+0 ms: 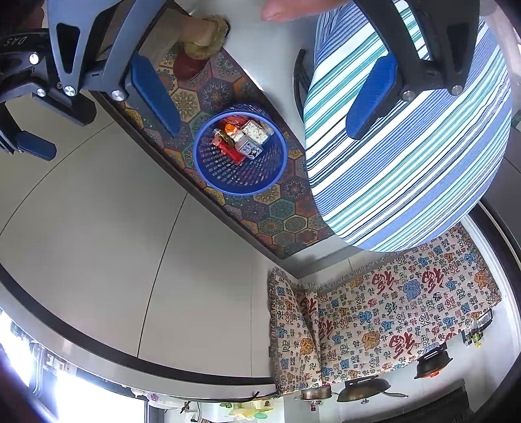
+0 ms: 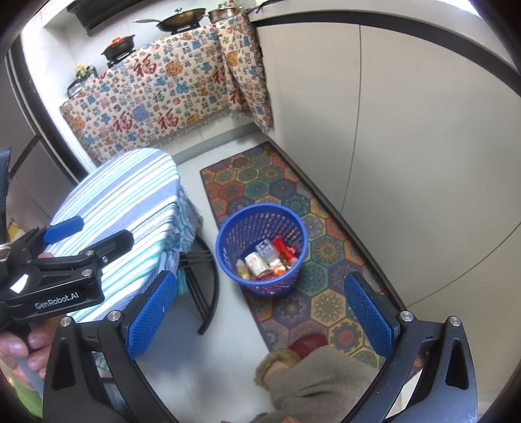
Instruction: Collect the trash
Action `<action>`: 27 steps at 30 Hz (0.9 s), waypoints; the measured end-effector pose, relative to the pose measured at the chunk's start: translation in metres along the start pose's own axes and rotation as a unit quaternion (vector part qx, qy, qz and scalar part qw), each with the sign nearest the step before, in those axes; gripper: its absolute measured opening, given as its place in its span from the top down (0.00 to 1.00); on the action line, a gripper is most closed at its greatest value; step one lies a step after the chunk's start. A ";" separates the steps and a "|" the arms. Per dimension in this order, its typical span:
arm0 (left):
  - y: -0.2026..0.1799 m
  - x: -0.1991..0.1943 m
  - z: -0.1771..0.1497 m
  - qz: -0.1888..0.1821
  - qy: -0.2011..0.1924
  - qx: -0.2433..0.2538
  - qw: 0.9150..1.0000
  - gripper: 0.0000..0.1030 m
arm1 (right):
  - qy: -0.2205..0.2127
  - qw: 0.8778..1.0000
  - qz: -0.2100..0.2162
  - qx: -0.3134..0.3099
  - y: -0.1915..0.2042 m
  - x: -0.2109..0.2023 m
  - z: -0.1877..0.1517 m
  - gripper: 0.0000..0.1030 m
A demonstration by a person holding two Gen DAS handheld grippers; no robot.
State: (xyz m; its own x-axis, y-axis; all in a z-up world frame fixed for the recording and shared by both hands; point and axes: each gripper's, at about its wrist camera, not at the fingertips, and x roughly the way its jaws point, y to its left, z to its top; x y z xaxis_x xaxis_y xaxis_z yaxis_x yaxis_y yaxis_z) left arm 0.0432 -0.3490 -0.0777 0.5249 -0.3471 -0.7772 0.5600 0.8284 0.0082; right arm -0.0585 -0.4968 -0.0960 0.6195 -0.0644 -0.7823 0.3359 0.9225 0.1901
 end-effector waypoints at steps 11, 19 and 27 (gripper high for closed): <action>-0.002 0.001 0.000 0.002 0.002 0.000 1.000 0.00 | 0.000 1.000 0.001 0.000 -0.002 0.000 0.000 0.00; -0.001 0.001 0.000 0.002 0.002 0.000 1.000 0.00 | 0.000 1.000 0.001 -0.001 -0.003 0.000 0.001 0.00; -0.001 0.001 0.000 0.002 0.002 0.001 1.000 0.00 | 0.001 1.000 0.001 -0.001 -0.003 -0.001 0.001 0.00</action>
State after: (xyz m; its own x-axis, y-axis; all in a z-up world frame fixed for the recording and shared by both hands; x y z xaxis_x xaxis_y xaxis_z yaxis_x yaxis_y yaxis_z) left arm 0.0433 -0.3497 -0.0784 0.5245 -0.3424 -0.7795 0.5588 0.8292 0.0117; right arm -0.0589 -0.4998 -0.0953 0.6194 -0.0623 -0.7826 0.3339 0.9231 0.1908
